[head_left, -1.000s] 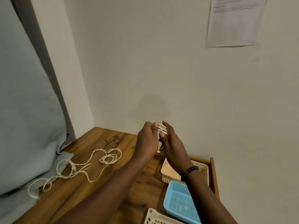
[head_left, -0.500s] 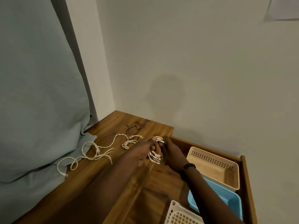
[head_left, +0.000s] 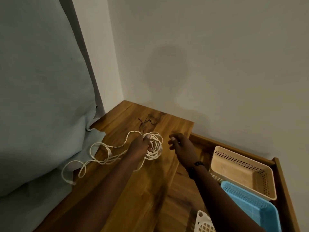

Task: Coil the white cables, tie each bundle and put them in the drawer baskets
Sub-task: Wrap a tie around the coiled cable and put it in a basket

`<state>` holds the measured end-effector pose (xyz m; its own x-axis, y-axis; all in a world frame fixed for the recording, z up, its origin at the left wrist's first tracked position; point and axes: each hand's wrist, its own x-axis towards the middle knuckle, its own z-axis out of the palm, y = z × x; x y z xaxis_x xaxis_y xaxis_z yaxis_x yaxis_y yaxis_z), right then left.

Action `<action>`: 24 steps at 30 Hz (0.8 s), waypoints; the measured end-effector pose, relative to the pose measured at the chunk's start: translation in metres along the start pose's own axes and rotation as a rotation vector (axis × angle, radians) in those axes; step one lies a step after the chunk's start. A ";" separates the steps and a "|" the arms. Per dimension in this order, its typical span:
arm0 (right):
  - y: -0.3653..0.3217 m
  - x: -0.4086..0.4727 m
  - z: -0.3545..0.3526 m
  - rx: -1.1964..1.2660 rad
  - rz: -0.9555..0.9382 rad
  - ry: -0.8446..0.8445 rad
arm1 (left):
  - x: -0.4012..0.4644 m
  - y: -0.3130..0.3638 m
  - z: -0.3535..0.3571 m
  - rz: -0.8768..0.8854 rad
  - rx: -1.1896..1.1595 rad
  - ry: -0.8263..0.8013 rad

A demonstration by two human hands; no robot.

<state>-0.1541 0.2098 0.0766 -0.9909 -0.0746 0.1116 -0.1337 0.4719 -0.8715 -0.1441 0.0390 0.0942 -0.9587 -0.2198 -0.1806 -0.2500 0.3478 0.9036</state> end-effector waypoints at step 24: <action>0.028 0.236 0.155 -0.570 -0.398 -0.329 | 0.178 -0.048 -0.055 -0.196 -0.034 0.308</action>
<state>-0.3896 0.0697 0.0043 -0.8237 -0.5495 0.1398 -0.5540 0.7275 -0.4047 -0.2956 -0.0668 0.0403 -0.8056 -0.5454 -0.2313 -0.4157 0.2423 0.8766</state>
